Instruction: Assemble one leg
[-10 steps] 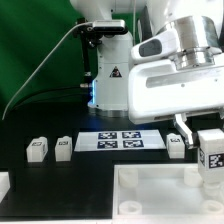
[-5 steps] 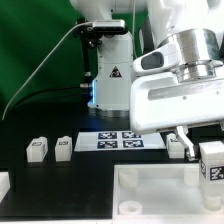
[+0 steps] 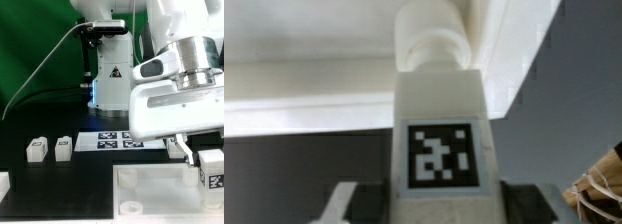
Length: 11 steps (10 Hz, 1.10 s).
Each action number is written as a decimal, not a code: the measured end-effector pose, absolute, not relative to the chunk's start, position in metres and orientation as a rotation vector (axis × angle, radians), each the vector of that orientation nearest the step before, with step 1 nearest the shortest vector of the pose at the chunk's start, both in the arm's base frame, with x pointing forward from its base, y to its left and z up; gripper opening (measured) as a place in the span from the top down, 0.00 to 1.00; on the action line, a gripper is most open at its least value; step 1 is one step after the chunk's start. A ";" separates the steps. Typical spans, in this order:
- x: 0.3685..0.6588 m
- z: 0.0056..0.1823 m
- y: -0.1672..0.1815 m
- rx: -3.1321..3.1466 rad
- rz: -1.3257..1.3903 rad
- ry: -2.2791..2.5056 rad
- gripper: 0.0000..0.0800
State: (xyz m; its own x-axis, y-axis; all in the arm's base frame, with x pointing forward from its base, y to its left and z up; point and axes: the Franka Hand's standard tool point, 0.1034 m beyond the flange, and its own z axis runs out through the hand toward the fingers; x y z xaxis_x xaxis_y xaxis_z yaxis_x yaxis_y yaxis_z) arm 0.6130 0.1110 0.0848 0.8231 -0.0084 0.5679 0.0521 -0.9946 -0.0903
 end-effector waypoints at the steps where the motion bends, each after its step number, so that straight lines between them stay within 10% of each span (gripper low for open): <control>1: 0.612 0.084 0.111 -2.897 -0.924 -0.001 0.63; 9: 0.614 0.084 0.112 -2.950 -0.911 0.155 0.63; 11: 0.614 0.084 0.112 -2.950 -0.910 0.155 0.24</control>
Offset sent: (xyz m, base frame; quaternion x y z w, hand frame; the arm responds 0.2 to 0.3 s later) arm -0.0086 0.0006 -0.0193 -0.0913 0.0491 -0.0039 0.9946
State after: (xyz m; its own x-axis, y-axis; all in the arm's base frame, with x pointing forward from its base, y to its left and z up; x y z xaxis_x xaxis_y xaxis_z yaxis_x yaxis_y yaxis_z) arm 0.6141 0.1122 0.0839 0.8217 -0.1105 0.5592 -0.0810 -0.9937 -0.0773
